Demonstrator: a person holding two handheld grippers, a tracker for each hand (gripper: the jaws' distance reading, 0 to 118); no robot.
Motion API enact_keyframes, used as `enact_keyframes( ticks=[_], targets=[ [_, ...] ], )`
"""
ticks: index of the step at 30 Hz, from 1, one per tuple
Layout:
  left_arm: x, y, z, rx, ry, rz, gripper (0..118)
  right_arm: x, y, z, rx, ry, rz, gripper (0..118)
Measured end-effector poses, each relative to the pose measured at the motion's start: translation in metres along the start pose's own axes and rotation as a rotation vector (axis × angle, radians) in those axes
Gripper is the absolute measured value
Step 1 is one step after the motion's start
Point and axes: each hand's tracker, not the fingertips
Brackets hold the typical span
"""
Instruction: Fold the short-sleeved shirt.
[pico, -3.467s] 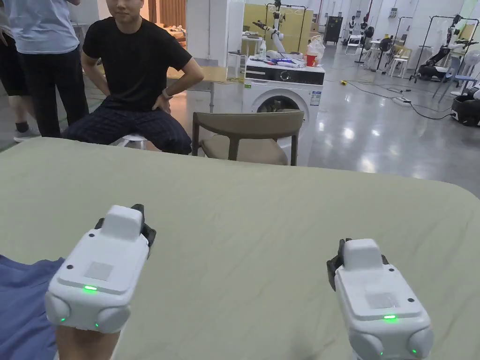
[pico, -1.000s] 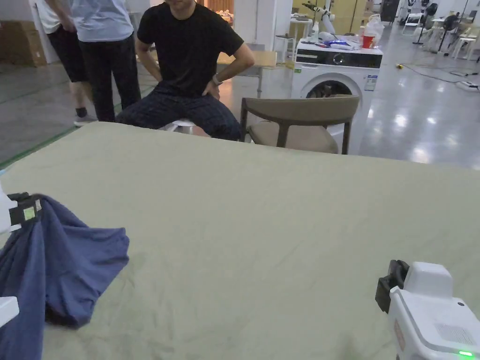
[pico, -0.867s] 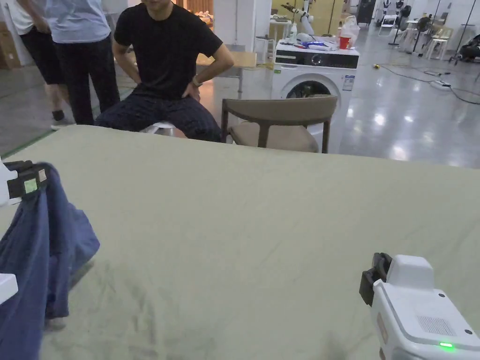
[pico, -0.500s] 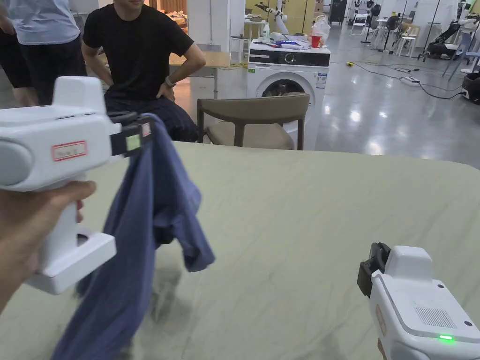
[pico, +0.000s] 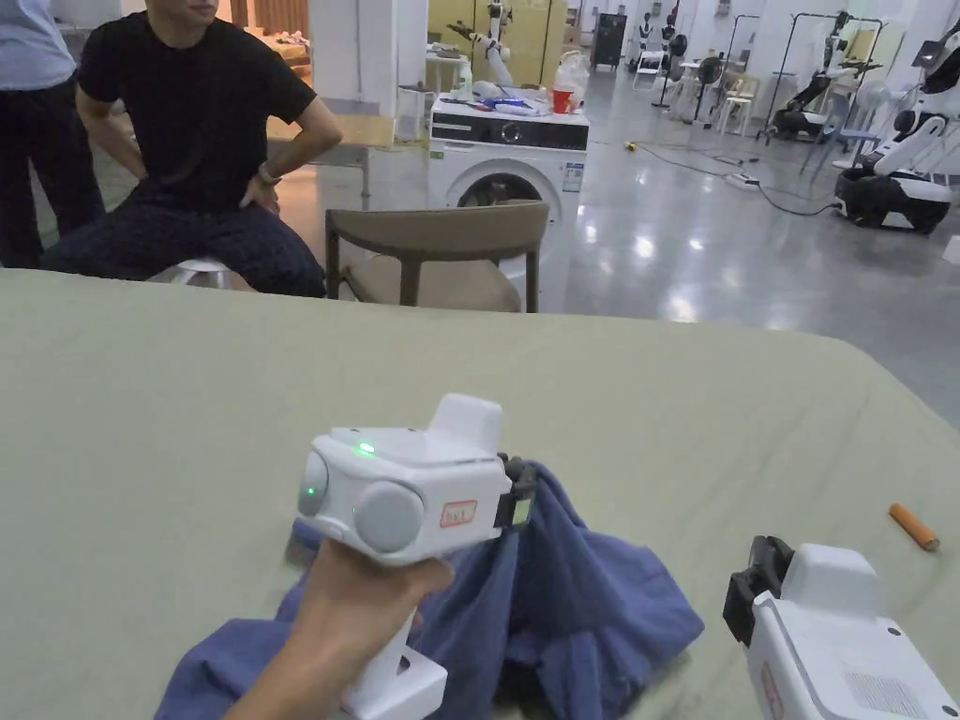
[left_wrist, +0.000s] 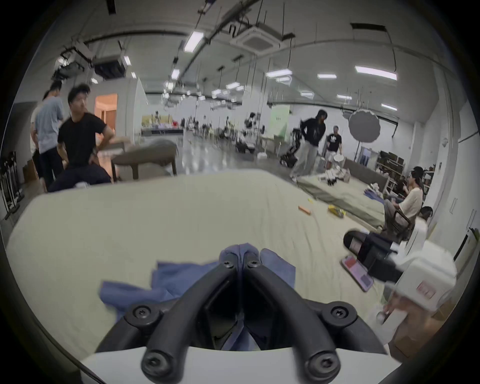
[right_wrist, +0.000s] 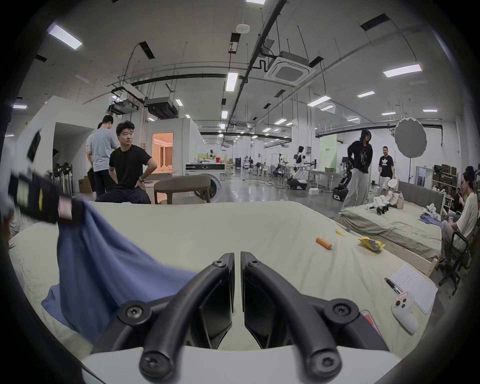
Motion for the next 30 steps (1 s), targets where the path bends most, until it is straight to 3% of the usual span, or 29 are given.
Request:
enact_keyframes(
  ticks=[1,4,5,6,8,14,19,21,26,30],
  targets=[
    [0.001,-0.013,-0.008,-0.024,-0.008,0.012,0,0.002,-0.002,0.000,-0.006,-0.003,0.001,4],
    [-0.003,-0.038,-0.017,-0.038,0.008,0.039,24,0.003,-0.007,0.000,-0.026,-0.001,0.012,4],
    [-0.005,-0.042,-0.015,-0.035,0.017,0.049,40,0.003,-0.008,0.000,-0.030,0.002,0.014,4],
    [-0.008,-0.045,-0.014,-0.022,0.032,0.060,65,0.002,-0.008,0.000,-0.034,0.011,0.017,4],
    [-0.015,-0.047,-0.001,0.058,0.072,0.063,81,-0.003,-0.006,-0.002,-0.032,0.026,0.029,4],
    [-0.037,-0.048,0.063,0.279,0.217,0.092,75,-0.027,0.009,-0.001,0.017,0.081,0.047,4],
    [-0.048,-0.056,0.110,0.406,0.505,0.031,16,-0.055,0.024,0.005,0.110,0.114,0.059,4],
    [-0.053,-0.061,0.121,0.435,0.570,0.003,0,-0.064,0.029,0.008,0.134,0.116,0.062,4],
    [-0.064,-0.066,0.137,0.402,0.664,-0.042,0,-0.081,0.038,0.010,0.167,0.145,0.057,4],
    [-0.090,-0.076,0.141,0.242,0.666,-0.008,0,-0.083,0.038,0.005,0.149,0.161,0.040,4]
  ],
)
